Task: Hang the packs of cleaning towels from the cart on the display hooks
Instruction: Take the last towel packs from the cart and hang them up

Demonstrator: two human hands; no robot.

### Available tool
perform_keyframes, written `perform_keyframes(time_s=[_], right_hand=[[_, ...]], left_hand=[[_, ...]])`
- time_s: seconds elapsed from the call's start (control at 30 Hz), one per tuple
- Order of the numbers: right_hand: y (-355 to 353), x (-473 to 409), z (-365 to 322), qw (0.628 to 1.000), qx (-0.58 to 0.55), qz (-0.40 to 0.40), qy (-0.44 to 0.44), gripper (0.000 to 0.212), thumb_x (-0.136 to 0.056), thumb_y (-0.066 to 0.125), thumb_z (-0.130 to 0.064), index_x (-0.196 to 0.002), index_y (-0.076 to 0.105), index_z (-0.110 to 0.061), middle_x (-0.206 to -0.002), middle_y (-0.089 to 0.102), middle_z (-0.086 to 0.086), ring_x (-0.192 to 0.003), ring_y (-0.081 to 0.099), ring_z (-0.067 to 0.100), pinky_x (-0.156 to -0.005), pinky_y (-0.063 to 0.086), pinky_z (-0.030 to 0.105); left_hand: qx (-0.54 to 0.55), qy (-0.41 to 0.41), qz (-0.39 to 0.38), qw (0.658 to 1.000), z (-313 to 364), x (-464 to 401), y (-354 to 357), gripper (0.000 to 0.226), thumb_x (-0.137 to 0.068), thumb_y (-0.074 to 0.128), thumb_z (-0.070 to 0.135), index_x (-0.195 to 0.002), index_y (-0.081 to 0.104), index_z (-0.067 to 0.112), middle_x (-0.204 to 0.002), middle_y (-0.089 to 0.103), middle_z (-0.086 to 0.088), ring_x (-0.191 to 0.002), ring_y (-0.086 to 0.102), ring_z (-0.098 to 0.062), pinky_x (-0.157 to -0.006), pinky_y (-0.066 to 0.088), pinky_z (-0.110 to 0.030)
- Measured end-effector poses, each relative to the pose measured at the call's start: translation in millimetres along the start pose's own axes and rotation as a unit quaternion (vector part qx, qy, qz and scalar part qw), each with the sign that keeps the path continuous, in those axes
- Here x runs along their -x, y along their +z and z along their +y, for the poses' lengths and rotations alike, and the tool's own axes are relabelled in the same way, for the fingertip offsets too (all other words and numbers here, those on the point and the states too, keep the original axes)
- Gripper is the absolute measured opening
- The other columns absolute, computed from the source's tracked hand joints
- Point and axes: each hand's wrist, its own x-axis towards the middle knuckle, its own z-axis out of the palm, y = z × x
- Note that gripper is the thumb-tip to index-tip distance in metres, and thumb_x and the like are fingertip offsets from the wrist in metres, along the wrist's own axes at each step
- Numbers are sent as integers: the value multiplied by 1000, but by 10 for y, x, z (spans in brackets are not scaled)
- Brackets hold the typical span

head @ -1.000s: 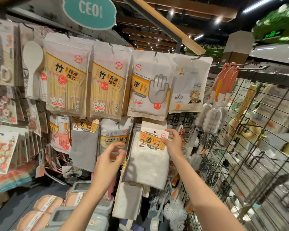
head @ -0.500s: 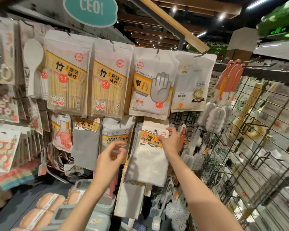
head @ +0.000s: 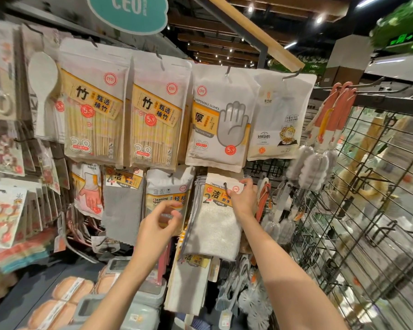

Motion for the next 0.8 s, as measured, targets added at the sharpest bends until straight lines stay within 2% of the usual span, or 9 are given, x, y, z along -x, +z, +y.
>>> perform_keyframes(time_s=[0.13, 0.23, 0.3, 0.4, 0.5, 0.63, 0.73, 0.8], right_hand=[[-1, -29, -10, 1000, 9, -2, 4, 38, -82, 70, -30, -110, 45, -26, -121, 46, 1, -91, 58, 25, -71, 45, 35], [-16, -8, -5, 999, 43, 5, -24, 39, -82, 69, -35, -113, 45, -26, -122, 47, -1, -94, 57, 22, -68, 38, 31], [-29, 22, -7, 996, 70, 18, -44, 41, -82, 68, -39, -115, 47, -27, -123, 48, -1, -98, 54, 19, -66, 35, 30], [-68, 78, 25, 991, 100, 37, -84, 45, -80, 70, -39, -118, 49, -27, -124, 47, 0, -119, 40, 21, -73, 36, 31], [-156, 128, 87, 988, 73, 5, -134, 50, -78, 74, -25, -123, 51, -21, -129, 45, 2, -126, 30, 22, -94, 34, 33], [-361, 236, 233, 980, 84, -69, -167, 70, -76, 76, -20, -138, 43, -19, -146, 36, 0, -133, 23, 18, -108, 20, 30], [-386, 314, 324, 979, 85, -92, -159, 80, -77, 76, -21, -145, 35, -22, -153, 27, -2, -139, 18, 19, -113, 15, 34], [-363, 320, 284, 977, 99, -93, -167, 84, -78, 74, -20, -148, 26, -24, -156, 20, -3, -142, 14, 19, -115, 13, 36]], left_hand=[[-9, -1, -1, 1000, -32, -39, -26, 22, -92, 61, 13, -96, 64, 35, -80, 65, 10, -69, 58, -6, -63, 47, -20], [-15, -4, -6, 1000, -57, -57, -40, 19, -92, 60, 15, -97, 64, 33, -82, 65, 8, -73, 60, -13, -68, 49, -28], [-11, -3, -11, 1000, -75, -71, -33, 19, -92, 60, 14, -97, 64, 32, -83, 66, 6, -75, 61, -16, -67, 50, -29], [-3, 9, -29, 1000, -93, -108, -16, 24, -91, 60, 10, -97, 63, 32, -83, 65, 6, -74, 59, -7, -65, 49, -19], [-25, 28, -52, 998, -95, -221, 42, 31, -88, 64, 8, -99, 62, 36, -87, 65, 9, -74, 58, -1, -67, 47, -13], [-64, 62, -106, 990, -111, -315, 223, 40, -84, 68, 8, -112, 58, 34, -105, 63, 15, -96, 59, -4, -87, 49, -28], [-84, 89, -176, 977, -188, -362, 392, 50, -84, 69, 11, -119, 48, 40, -122, 51, 25, -117, 48, 1, -108, 37, -30], [-137, 125, -179, 966, -211, -517, 468, 54, -85, 68, 16, -126, 42, 41, -135, 43, 22, -129, 35, 1, -116, 26, -34]])
